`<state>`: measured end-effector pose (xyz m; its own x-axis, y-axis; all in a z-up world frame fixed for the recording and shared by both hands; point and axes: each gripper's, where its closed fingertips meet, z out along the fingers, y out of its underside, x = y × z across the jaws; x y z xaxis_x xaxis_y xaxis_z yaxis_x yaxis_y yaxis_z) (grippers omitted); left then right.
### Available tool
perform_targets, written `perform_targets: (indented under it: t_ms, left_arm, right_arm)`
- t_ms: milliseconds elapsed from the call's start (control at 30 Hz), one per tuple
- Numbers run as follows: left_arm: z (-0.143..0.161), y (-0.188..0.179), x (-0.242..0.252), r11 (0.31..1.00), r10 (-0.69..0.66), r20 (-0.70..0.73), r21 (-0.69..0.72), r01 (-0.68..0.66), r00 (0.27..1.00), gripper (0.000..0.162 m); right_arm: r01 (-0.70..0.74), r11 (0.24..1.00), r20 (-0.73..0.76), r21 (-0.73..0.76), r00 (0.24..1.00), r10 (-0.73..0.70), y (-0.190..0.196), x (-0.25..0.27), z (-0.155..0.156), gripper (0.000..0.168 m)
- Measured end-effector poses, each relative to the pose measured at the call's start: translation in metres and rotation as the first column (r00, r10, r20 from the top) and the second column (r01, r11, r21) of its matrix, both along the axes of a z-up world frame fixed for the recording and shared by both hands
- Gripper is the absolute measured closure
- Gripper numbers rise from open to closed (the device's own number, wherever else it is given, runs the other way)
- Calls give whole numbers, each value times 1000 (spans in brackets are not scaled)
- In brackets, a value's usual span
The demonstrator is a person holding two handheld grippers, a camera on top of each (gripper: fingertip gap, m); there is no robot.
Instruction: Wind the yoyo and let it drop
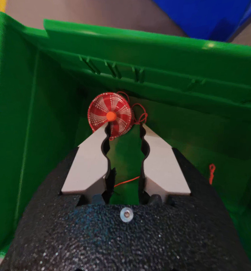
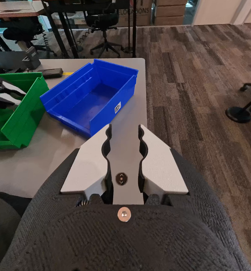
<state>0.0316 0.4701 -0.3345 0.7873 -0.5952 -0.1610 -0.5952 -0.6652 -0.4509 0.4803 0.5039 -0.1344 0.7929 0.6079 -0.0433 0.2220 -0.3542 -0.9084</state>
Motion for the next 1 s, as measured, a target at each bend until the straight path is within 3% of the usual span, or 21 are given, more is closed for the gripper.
perform_targets:
  t_ms: [100,133,267,367,467,633,733,867,1000]
  left_arm:
    - [1,6,-4,1000,-22,-15,15,22,1000,139]
    - [4,8,-6,999,-20,-14,28,20,1000,150]
    - [30,17,-14,995,60,15,74,-61,998,161]
    - [85,32,-22,956,151,81,244,-166,985,161]
    - [177,52,-19,831,171,279,474,-290,945,161]
    - [344,70,32,596,-106,480,732,-331,871,161]
    - [420,72,88,503,-330,513,806,-312,792,161]
    - [486,63,183,443,-598,498,858,-259,628,162]
    - [516,44,284,459,-784,482,874,-158,390,161]
  right_arm:
    - [39,999,-21,-33,999,-39,-14,5,-5,133]
    - [57,998,-19,-36,998,-58,-17,7,-6,131]
    - [112,993,-3,-33,994,-112,-27,16,-8,126]
    - [135,989,-15,-55,991,-136,-36,22,-12,127]
    - [174,981,-52,-87,982,-179,-47,27,-18,127]
    - [191,972,-126,-140,970,-209,-64,25,-26,128]
    - [198,974,-156,-109,964,-213,-64,26,-18,129]
    - [220,975,-215,-15,952,-218,-52,29,13,129]
    - [276,952,-262,131,936,-235,-43,43,60,131]
